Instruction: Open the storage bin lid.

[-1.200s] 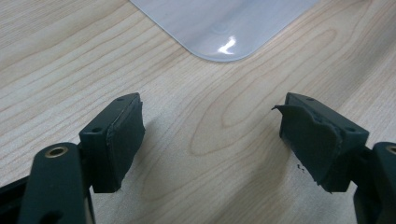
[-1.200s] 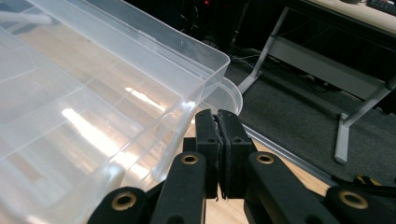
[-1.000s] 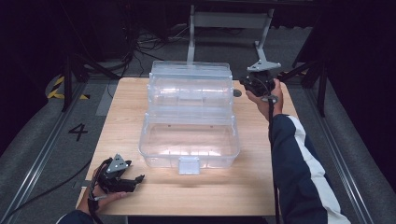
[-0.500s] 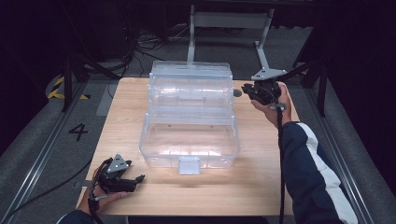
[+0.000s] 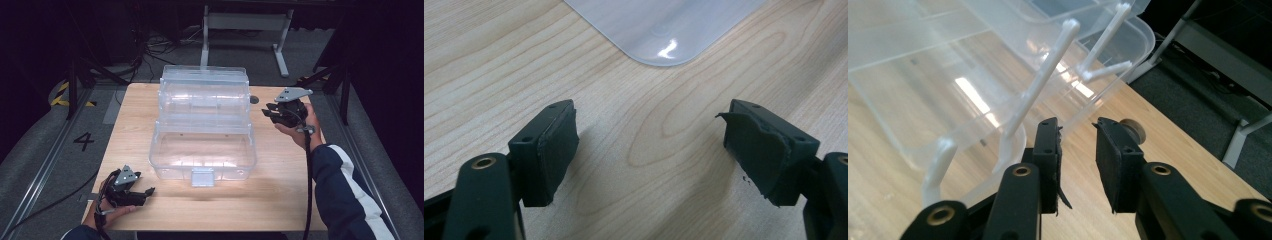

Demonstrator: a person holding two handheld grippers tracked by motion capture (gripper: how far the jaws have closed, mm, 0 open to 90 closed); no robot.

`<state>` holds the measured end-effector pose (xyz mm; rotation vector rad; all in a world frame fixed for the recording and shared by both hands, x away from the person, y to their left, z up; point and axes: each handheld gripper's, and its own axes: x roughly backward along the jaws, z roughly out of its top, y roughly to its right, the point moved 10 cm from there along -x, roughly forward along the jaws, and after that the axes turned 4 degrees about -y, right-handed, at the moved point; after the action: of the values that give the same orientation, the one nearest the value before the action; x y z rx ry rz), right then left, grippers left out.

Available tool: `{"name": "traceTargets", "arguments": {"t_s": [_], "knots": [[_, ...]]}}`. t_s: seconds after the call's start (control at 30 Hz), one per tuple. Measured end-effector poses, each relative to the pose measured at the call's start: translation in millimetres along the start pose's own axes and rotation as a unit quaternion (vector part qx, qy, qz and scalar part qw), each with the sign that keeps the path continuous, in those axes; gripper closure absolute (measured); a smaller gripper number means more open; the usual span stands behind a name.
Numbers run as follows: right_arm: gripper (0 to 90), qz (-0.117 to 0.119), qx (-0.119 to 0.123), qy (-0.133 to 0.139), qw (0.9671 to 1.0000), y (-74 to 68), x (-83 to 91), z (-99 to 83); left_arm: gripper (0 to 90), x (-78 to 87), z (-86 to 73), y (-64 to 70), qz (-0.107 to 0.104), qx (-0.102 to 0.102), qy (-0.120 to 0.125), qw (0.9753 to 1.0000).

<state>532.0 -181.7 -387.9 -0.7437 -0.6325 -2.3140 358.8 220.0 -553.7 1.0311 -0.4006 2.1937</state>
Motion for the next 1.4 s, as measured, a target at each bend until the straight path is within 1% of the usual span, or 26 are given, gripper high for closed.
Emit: {"name": "traceTargets", "arguments": {"t_s": [0.03, 0.07, 0.3, 0.43, 0.5, 0.6, 0.67, 0.77, 1.03, 1.1, 1.13, 1.2, 1.33, 1.4], "knots": [[69.7, 0.004, -0.002, -0.001, 1.0, -1.8, 1.3, -3.3, 22.1, 0.6, 0.1, -1.7, 0.005, -0.006, -0.001, 1.0], [68.7, 0.007, -0.002, -0.001, 1.0, -3.0, 1.9, -6.1, 22.2, 0.4, 0.0, -0.8, 0.003, -0.002, 0.0, 1.0], [60.3, 0.015, 0.01, -0.014, 0.9997, -12.0, 6.5, -24.1, 22.1, 0.3, 0.0, -0.4, 0.003, 0.001, 0.0, 1.0], [55.8, 0.014, 0.01, -0.017, 0.9997, -14.9, 9.8, -33.4, 22.2, 0.3, 0.0, -0.4, 0.003, 0.001, 0.001, 1.0], [53.3, 0.022, 0.008, -0.022, 0.9995, -17.1, 10.8, -39.3, 22.1, 0.5, -0.1, -0.5, 0.003, 0.001, 0.0, 1.0], [51.8, 0.013, 0.015, -0.026, 0.9995, -18.5, 13.1, -47.8, 22.1, 0.4, -0.2, -0.1, 0.004, 0.004, 0.001, 1.0], [48.6, 0.02, 0.007, -0.03, 0.9993, -19.8, 14.5, -54.6, 22.1, 0.4, -0.3, 0.1, 0.003, 0.006, 0.001, 1.0], [48.6, 0.009, 0.011, -0.033, 0.9993, -19.9, 17.5, -65.3, 22.1, 0.6, -0.5, 0.2, 0.003, 0.005, 0.0, 1.0], [44.5, 0.004, 0.006, -0.033, 0.9994, -22.9, 26.8, -88.6, 22.1, 0.4, -0.5, 0.2, 0.003, 0.005, 0.0, 1.0], [44.1, 0.003, 0.006, -0.034, 0.9994, -23.4, 27.7, -91.4, 22.1, 0.3, -0.5, 0.3, 0.002, 0.005, -0.001, 1.0], [42.7, -0.006, 0.008, -0.039, 0.9992, -23.4, 28.7, -96.6, 22.0, 0.4, -0.6, 0.2, 0.002, 0.005, -0.001, 1.0], [42.3, -0.014, 0.015, -0.045, 0.9988, -24.7, 29.9, -102.5, 21.9, 0.4, -0.5, 0.2, 0.003, 0.006, -0.001, 1.0], [39.2, -0.013, 0.018, -0.045, 0.9987, -30.1, 32.7, -113.5, 21.8, 0.4, -0.6, 0.2, 0.003, 0.006, -0.001, 1.0], [37.5, -0.022, 0.021, -0.046, 0.9985, -30.3, 33.2, -120.8, 21.8, 0.3, -0.6, 0.3, 0.003, 0.007, -0.001, 1.0]]}}
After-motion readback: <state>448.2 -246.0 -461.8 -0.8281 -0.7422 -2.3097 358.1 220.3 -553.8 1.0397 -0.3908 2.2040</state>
